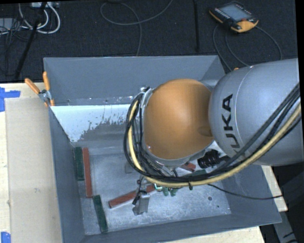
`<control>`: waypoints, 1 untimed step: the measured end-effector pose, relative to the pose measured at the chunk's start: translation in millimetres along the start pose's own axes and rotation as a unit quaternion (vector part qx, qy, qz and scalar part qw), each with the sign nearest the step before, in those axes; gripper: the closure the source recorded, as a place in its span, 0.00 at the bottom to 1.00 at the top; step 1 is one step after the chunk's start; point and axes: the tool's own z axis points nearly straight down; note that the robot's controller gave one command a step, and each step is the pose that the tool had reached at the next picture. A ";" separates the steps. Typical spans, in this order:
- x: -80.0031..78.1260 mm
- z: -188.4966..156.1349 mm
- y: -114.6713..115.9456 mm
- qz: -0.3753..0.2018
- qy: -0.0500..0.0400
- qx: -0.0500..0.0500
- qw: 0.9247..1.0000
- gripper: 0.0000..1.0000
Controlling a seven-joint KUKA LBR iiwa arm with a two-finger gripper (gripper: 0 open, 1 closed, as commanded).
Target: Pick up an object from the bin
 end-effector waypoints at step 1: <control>-1.6 -3.3 -0.7 0.002 -0.004 -0.001 1.000 0.00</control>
Offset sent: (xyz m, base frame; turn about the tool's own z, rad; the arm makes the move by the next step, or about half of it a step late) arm 0.0124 0.0148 -0.1617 0.0832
